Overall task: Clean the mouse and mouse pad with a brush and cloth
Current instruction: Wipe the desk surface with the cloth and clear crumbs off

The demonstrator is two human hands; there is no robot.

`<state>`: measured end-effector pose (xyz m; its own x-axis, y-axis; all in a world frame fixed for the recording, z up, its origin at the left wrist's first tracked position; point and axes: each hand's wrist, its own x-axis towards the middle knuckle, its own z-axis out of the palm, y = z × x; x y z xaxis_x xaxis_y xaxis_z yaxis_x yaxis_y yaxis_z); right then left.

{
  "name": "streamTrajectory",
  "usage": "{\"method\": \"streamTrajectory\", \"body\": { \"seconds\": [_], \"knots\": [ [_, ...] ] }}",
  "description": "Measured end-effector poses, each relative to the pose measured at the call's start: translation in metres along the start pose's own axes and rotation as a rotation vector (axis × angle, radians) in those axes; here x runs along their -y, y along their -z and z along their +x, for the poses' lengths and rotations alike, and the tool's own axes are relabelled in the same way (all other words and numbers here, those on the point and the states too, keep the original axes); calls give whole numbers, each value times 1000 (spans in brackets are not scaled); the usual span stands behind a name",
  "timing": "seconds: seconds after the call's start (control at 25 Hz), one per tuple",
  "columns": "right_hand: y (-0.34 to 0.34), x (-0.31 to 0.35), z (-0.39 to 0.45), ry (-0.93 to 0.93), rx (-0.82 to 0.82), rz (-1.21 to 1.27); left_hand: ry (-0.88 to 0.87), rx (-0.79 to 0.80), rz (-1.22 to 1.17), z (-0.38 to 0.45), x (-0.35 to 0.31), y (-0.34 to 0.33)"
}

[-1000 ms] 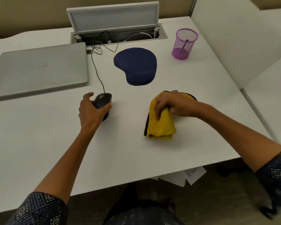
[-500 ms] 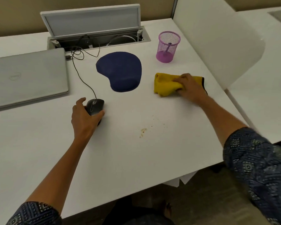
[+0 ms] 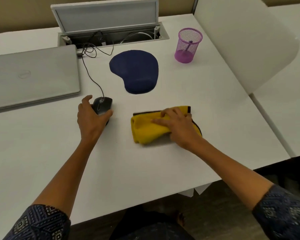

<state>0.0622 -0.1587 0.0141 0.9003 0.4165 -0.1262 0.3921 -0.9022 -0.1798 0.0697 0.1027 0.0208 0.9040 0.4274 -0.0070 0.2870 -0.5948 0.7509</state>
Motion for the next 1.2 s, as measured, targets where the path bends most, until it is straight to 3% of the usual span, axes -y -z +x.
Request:
{"method": "streamTrajectory", "body": {
  "seconds": [0.12, 0.2, 0.24, 0.32, 0.44, 0.56, 0.72, 0.92, 1.04, 1.12, 1.2],
  "knots": [
    [29, -5, -5, 55, 21, 302, 81, -44, -51, 11, 5, 16],
    [50, 0, 24, 14, -132, 545, 136, -40, -123, 17, 6, 25],
    [55, 8, 45, -1, -190, 549, 148, -39, -153, 19, 6, 28],
    [55, 36, 88, -3, -201, 428, 133, -44, -176, 20, 5, 31],
    [37, 81, 116, 8, -53, 222, 112, -56, -173, 22, 7, 33],
    [17, 96, 106, 206, 118, 89, 143, -77, -165, 23, 17, 42],
    [16, 75, 64, 507, 235, 87, 152, -57, -126, 14, 25, 41],
    [37, 11, 8, 453, 351, -15, 106, -19, -102, 5, 14, 26],
    [60, -16, -13, 295, 217, 281, 75, 3, -76, 0, 8, 12],
    [83, -40, -11, 181, -43, 465, 44, 10, -52, -2, 7, 3],
    [98, -72, -1, 40, -251, 463, 15, 11, -19, -5, 8, -5]
  ]
}}
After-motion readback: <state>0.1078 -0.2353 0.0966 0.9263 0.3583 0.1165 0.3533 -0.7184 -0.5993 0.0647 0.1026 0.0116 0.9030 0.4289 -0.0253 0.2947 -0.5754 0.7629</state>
